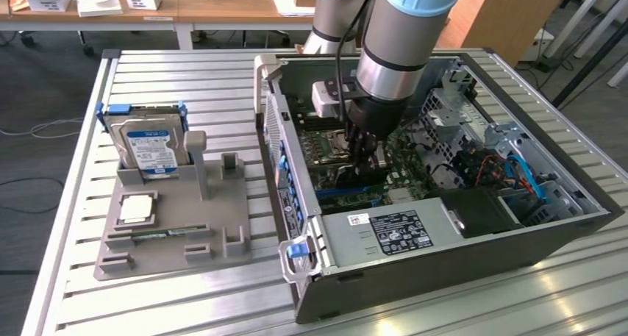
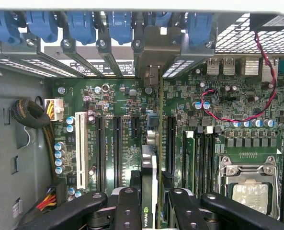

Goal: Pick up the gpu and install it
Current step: 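Insert the gpu into the slot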

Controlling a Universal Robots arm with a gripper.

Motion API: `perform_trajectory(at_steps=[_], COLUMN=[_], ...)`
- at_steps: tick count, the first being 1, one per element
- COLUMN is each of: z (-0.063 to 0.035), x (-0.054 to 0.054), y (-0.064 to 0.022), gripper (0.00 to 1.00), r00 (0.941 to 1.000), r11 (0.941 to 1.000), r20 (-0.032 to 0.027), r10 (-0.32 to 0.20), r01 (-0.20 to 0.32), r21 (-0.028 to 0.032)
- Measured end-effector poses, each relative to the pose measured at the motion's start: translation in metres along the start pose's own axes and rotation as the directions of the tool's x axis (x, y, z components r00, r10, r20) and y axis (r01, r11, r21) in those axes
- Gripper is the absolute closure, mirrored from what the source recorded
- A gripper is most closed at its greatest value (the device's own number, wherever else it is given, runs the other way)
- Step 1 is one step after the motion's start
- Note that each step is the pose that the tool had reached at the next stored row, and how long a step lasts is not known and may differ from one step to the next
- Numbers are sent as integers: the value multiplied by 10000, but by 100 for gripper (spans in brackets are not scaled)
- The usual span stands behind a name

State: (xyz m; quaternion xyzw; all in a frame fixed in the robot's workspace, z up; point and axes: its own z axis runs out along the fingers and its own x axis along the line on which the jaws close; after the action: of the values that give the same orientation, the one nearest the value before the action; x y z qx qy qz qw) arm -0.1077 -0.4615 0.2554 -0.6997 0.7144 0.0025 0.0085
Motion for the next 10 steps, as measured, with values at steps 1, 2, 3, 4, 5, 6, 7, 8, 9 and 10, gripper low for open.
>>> perform_trajectory(at_steps=[1, 2, 3, 4, 5, 6, 7, 8, 9, 10], z=[1, 1, 2, 3, 3, 3, 8, 8, 11, 15], x=[0, 0, 0, 0, 0, 0, 0, 0, 0, 0], y=[0, 0, 0, 0, 0, 0, 1, 1, 2, 2], gripper=[73, 73, 73, 73, 73, 73, 73, 73, 73, 73], r00=[10000, 10000, 10000, 10000, 10000, 10000, 10000, 10000, 10000, 10000], r11=[10000, 10000, 10000, 10000, 10000, 10000, 10000, 10000, 10000, 10000], r20=[1, 0, 0, -1, -1, -1, -1, -1, -1, -1], r10=[0, 0, 0, 0, -1, 0, 0, 0, 0, 0], r01=[0, 0, 0, 0, 1, 0, 0, 0, 0, 0], r21=[1, 0, 0, 0, 0, 0, 0, 0, 0, 0])
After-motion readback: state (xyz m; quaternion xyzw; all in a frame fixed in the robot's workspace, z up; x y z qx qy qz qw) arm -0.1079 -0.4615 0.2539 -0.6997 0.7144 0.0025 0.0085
